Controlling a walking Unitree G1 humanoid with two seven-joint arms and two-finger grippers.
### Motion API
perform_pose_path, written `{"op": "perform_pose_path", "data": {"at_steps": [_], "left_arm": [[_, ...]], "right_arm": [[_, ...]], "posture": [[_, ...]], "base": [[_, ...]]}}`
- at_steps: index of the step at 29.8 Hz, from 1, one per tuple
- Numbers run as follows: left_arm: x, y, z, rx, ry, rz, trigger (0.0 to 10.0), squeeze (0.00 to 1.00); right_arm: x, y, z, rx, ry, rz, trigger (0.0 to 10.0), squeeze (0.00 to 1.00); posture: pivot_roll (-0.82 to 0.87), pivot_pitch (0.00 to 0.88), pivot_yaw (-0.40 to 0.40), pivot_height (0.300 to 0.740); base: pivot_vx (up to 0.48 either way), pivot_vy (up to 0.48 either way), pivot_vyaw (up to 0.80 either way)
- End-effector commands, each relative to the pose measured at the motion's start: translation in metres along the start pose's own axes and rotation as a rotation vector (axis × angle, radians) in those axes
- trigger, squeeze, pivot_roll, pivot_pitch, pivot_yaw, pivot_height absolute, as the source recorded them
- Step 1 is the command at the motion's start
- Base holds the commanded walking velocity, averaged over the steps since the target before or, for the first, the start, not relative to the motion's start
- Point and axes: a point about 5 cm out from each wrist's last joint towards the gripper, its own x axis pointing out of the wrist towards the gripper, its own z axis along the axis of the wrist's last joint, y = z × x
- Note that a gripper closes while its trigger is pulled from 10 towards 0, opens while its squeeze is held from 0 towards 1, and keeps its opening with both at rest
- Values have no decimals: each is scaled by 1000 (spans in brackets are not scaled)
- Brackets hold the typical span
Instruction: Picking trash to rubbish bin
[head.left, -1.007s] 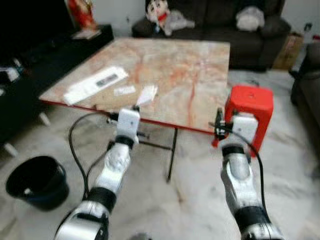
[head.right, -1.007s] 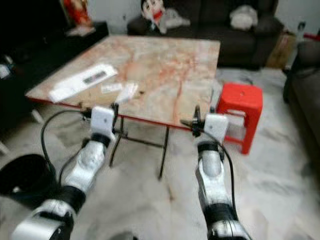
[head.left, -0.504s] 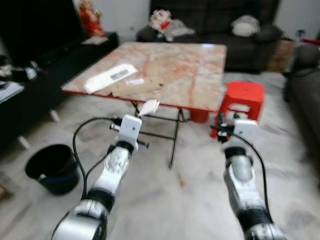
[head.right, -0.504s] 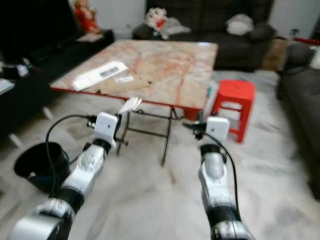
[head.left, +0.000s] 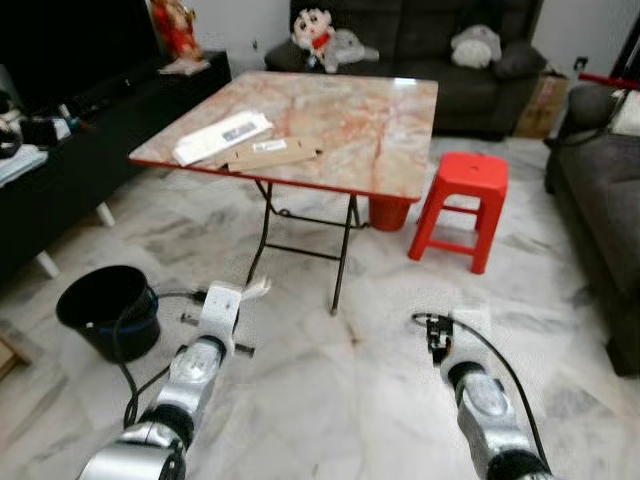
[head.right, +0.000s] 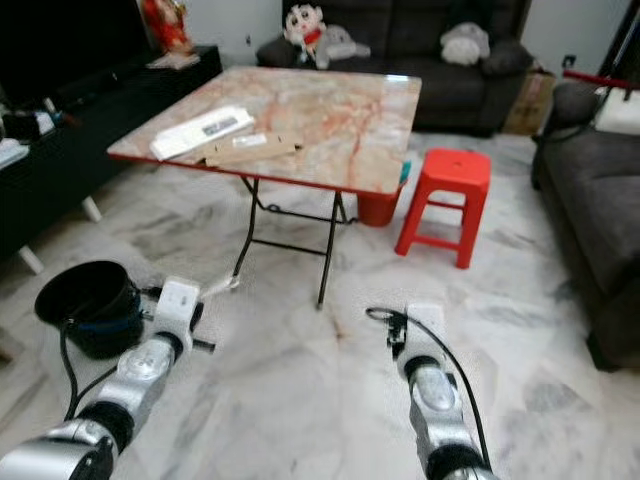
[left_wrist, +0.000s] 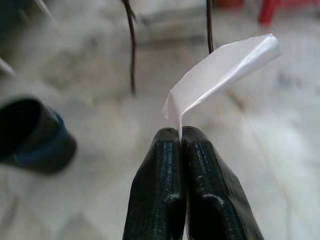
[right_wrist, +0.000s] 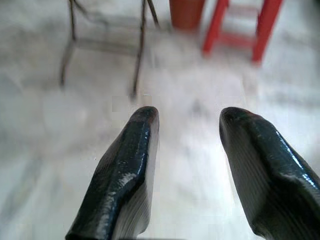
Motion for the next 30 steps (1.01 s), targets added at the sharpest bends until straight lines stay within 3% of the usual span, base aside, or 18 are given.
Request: {"op": "perform_pose_path", "data": {"at_steps": [1, 2, 8, 13, 25, 28, 30], "left_arm": [[-3, 5, -11, 2, 61, 5, 10000, 0], [-7, 5, -24, -1, 120, 6, 10000, 0], [-17, 2, -50, -10, 219, 11, 10000, 0], [-18, 2, -53, -39, 229, 39, 10000, 0], [-23, 0, -63, -79, 264, 57, 10000, 0], [-24, -1, -65, -82, 272, 55, 10000, 0], [-24, -2, -65, -82, 273, 54, 10000, 0]], "right_arm": [[-3, -1, -12, -4, 65, 9, 10000, 0], [-7, -2, -24, -7, 120, 11, 10000, 0], [-16, -1, -49, 33, 233, 5, 10000, 0], [-20, 7, -57, 20, 271, 31, 10000, 0], [-21, 22, -60, 4, 274, 92, 10000, 0], [-24, 31, -66, -124, 292, 137, 10000, 0], [-25, 33, -66, -147, 289, 148, 10000, 0]], "posture": [[131, 30, 18, 740], [139, 32, 15, 740], [132, 32, 13, 740], [138, 33, 11, 740], [138, 15, 15, 740], [142, 10, 19, 740], [142, 10, 19, 740]], "base": [[0, 0, 0], [0, 0, 0], [0, 0, 0], [0, 0, 0], [284, 0, 118], [294, 0, 506], [296, 0, 506]]}}
